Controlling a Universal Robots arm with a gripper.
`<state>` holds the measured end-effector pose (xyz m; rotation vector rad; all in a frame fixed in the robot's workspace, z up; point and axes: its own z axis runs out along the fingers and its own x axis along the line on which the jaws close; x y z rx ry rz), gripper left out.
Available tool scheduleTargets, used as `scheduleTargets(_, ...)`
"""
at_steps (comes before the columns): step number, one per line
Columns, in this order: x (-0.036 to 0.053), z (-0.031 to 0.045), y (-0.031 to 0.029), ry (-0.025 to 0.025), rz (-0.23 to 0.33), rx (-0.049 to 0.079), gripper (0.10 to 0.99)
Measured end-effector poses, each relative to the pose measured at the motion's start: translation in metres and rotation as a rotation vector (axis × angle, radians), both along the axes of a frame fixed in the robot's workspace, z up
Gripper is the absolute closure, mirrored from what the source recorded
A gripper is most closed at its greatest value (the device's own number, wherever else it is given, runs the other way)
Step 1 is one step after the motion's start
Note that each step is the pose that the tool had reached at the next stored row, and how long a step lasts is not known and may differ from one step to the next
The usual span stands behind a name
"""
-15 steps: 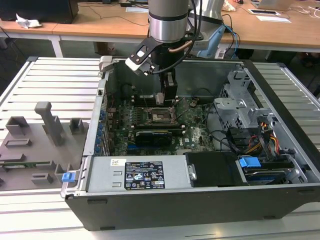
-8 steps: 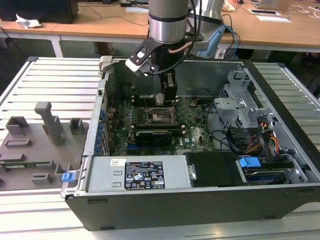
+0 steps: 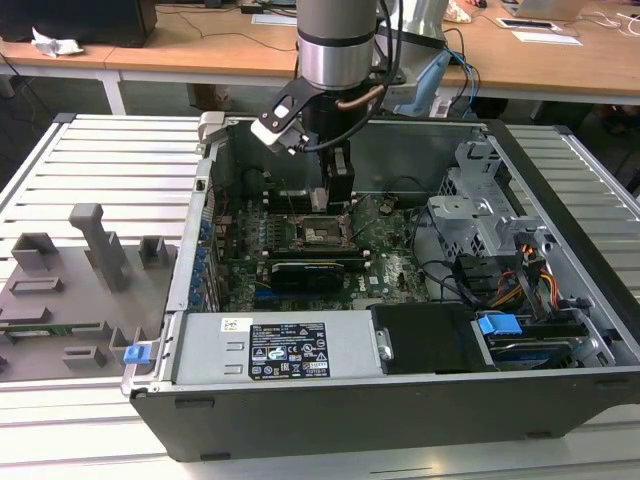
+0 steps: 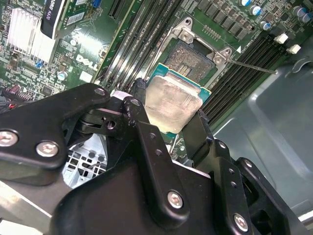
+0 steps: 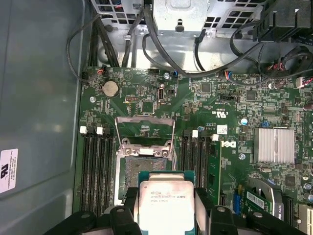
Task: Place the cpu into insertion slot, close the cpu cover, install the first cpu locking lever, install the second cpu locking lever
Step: 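Place the cpu into insertion slot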
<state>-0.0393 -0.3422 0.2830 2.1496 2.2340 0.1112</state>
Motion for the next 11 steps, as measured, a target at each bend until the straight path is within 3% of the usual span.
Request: scheduleTargets(11, 0.0000, -0.0037, 0.0000, 0.0000, 0.000, 0.000, 0.545)
